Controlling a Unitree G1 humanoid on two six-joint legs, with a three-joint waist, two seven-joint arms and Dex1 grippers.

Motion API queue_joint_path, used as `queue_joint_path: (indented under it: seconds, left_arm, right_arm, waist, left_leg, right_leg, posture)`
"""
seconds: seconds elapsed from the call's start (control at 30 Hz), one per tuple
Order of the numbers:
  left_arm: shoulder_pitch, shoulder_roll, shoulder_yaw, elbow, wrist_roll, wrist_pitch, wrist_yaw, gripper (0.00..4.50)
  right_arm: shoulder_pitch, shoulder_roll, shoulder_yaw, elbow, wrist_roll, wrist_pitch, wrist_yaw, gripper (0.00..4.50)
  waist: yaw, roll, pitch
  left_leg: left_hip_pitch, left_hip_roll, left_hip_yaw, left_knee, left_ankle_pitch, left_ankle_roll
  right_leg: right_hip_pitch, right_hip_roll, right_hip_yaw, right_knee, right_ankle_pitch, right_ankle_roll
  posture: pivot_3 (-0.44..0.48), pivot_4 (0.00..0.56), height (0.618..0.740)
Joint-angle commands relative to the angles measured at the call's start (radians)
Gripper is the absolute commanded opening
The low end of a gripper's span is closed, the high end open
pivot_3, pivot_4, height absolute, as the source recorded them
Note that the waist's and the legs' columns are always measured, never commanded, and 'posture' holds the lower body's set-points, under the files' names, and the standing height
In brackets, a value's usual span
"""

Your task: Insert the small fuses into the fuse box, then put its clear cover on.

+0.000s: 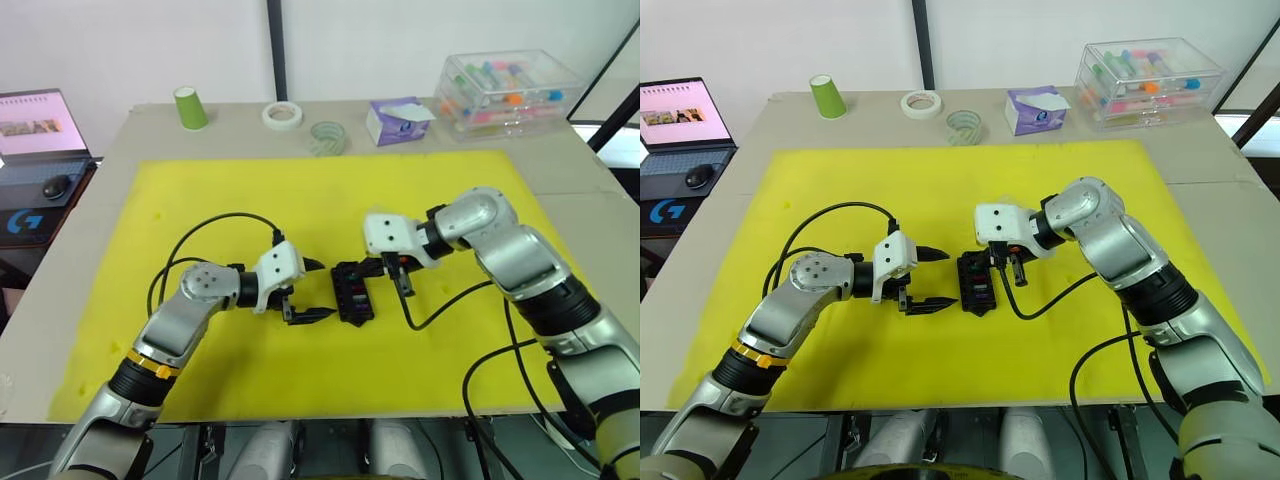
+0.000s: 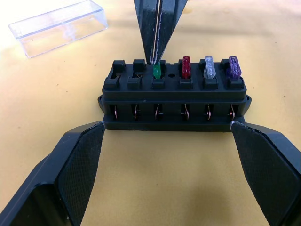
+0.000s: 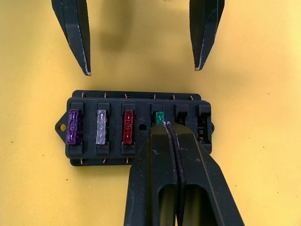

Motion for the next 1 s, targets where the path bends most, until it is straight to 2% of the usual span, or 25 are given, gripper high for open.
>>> queue_joint_path:
  seconds: [0.03, 0.4, 0.5, 0.7, 1.0]
  left_arm:
    - [-0.012, 0.006, 0.017, -0.032, 0.001, -0.016, 0.0, 4.5]
    - [-0.012, 0.003, 0.018, -0.034, -0.002, -0.015, 0.002, 4.5]
    - [-0.011, 0.005, 0.018, -0.036, -0.001, -0.016, 0.002, 4.5]
    - [-0.015, 0.013, 0.035, -0.053, -0.021, 0.002, -0.004, 4.5]
    - [-0.008, 0.057, 0.11, -0.15, -0.115, 0.09, -0.024, 4.5]
  right_arm:
    - [0.055, -0.013, 0.076, 0.02, -0.053, 0.022, 0.013, 0.02]
    - [0.093, -0.023, 0.113, 0.01, -0.123, -0.021, 0.01, 0.02]
    - [0.083, -0.01, 0.092, 0.016, -0.125, -0.028, 0.009, 0.02]
    - [0.023, 0.035, -0.017, -0.061, 0.023, 0.108, 0.046, 0.02]
    - [-0.063, 0.02, -0.126, -0.109, 0.162, 0.226, 0.041, 0.02]
  waist:
    - [0.0, 0.0, 0.0]
    - [0.009, -0.003, -0.008]
    - [0.017, -0.003, -0.01]
    - [0.016, -0.004, -0.01]
    - [0.015, -0.001, -0.008]
  left_leg:
    - [0.0, 0.0, 0.0, 0.0, 0.0, 0.0]
    - [0.003, 0.0, 0.0, -0.001, 0.0, 0.0]
    - [0.008, 0.0, 0.0, -0.002, -0.001, 0.001]
    - [0.007, 0.0, 0.0, -0.003, -0.001, 0.001]
    - [-0.003, 0.0, 0.0, 0.0, -0.001, 0.001]
  right_leg:
    - [0.0, 0.0, 0.0, 0.0, 0.0, 0.0]
    - [0.002, 0.0, 0.0, -0.001, 0.0, 0.0]
    - [0.008, 0.0, 0.0, -0.002, 0.0, 0.0]
    - [0.007, 0.0, 0.0, -0.002, 0.0, 0.0]
    - [-0.003, 0.0, 0.0, -0.001, 0.0, 0.0]
  posture:
    - [0.0, 0.15, 0.74]
    - [0.0, 0.15, 0.74]
    - [0.0, 0.15, 0.74]
    - [0.0, 0.15, 0.74]
    - [0.0, 0.15, 0.74]
